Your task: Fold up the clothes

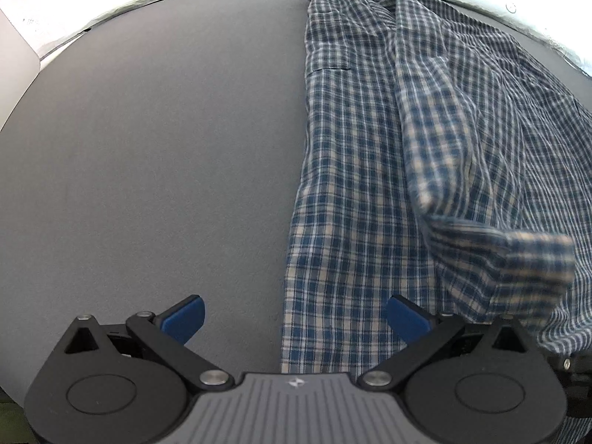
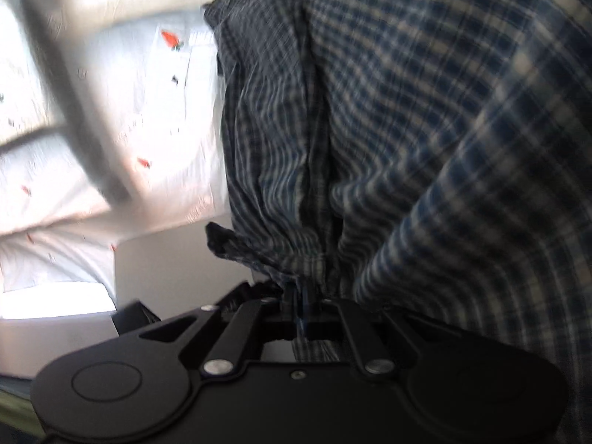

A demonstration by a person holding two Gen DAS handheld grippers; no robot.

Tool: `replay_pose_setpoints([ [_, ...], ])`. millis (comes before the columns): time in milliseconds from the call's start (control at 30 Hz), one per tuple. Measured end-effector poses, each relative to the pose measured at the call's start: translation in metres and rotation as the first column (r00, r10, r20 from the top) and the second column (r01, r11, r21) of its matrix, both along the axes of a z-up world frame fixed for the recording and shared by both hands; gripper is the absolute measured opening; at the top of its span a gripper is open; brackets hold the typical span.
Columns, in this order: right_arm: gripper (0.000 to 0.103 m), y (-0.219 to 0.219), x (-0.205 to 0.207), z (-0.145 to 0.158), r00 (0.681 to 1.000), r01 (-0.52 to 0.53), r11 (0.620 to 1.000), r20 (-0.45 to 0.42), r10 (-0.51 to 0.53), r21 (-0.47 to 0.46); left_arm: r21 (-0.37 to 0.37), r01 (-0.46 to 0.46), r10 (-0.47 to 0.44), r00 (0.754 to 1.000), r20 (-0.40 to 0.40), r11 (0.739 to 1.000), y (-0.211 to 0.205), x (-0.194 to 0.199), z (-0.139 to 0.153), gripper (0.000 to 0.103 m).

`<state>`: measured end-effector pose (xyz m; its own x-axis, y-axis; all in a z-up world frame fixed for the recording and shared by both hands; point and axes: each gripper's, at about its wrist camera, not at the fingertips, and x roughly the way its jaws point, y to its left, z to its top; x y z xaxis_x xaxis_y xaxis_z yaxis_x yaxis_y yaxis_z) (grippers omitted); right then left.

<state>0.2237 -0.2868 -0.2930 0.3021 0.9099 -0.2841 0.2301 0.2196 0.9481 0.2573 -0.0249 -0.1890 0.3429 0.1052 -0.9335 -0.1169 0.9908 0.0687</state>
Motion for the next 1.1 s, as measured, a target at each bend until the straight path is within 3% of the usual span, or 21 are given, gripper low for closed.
replay_pose_setpoints([
  [133,0.003,0.003,-0.005,0.012,0.997,-0.061,0.996,0.046,0.064,-0.069,0.003,-0.003,0.003,1.0,-0.012,1.0,0.002,-0.003,-0.002,0.103],
  [233,0.011,0.004,-0.006,0.023,0.991,-0.08,0.992,0.097,0.09,-0.096,0.005,-0.008,0.008,1.0,-0.017,1.0,0.005,-0.004,-0.001,0.103],
  [400,0.012,0.0,-0.003,0.048,0.977,-0.079,0.996,0.195,0.086,-0.044,-0.021,-0.026,0.026,0.999,-0.022,0.999,0.009,-0.002,0.0,0.103],
  [733,0.011,0.011,0.025,0.015,0.999,0.046,0.998,0.017,-0.047,0.052,-0.002,0.007,-0.007,1.0,-0.008,1.0,0.005,0.002,0.009,0.103],
  [867,0.011,0.026,0.029,0.008,1.0,-0.002,1.0,-0.021,0.002,-0.02,-0.021,-0.014,0.014,1.0,0.01,1.0,0.012,0.005,0.019,0.103],
  [1100,0.005,0.047,0.032,-0.001,0.997,-0.021,0.998,-0.08,0.017,-0.058,-0.032,-0.058,0.059,0.997,0.041,0.998,0.023,0.015,0.029,0.103],
])
